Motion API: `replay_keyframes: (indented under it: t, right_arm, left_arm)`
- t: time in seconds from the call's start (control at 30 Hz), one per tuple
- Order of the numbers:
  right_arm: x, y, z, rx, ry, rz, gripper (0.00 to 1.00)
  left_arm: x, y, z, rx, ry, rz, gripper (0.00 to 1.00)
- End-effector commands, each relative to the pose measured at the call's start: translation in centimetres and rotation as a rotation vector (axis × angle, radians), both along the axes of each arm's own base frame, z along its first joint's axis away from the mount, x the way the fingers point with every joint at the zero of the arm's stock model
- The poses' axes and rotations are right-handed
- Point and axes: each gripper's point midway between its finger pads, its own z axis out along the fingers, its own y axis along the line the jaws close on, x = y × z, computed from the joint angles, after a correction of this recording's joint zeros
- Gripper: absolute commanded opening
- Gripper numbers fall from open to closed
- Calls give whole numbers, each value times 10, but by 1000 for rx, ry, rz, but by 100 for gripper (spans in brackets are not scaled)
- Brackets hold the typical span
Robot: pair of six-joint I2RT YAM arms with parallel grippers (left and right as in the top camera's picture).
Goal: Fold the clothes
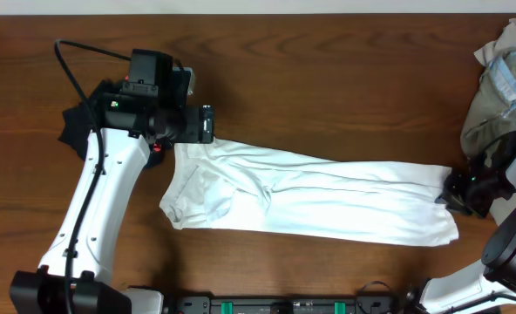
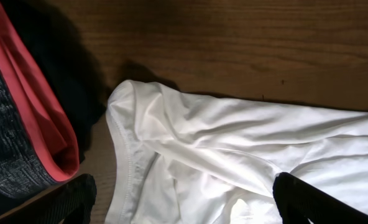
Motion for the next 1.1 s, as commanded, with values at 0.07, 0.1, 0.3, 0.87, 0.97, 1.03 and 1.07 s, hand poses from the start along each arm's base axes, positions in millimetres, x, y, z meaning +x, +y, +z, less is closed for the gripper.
replay_keyframes:
  t: [0.07,0.1,0.3,0.87,0.97,1.03,1.07]
  right_arm:
    - [5,9,-2,57,-7,1,1]
    - [9,6,3,54,-13,4,1]
    - [40,-23,52,-13,-103,-13,1]
    - [77,22,141,-10,-143,209,1]
    - [83,59,141,2,-135,322,1]
    - [88,89,141,8,-137,413,1]
    - [89,104,141,11,-137,456,2]
  left_arm:
    - [3,1,7,-4,-16,6,93]
    - [2,1,7,-4,-14,6,93]
    - [2,1,6,-4,-12,6,93]
    - [-5,3,33,-10,-79,8,93]
    - [-8,5,48,-12,-129,10,93]
    - [-10,5,57,-15,-161,12,93]
    - [-11,5,62,-18,-175,12,93]
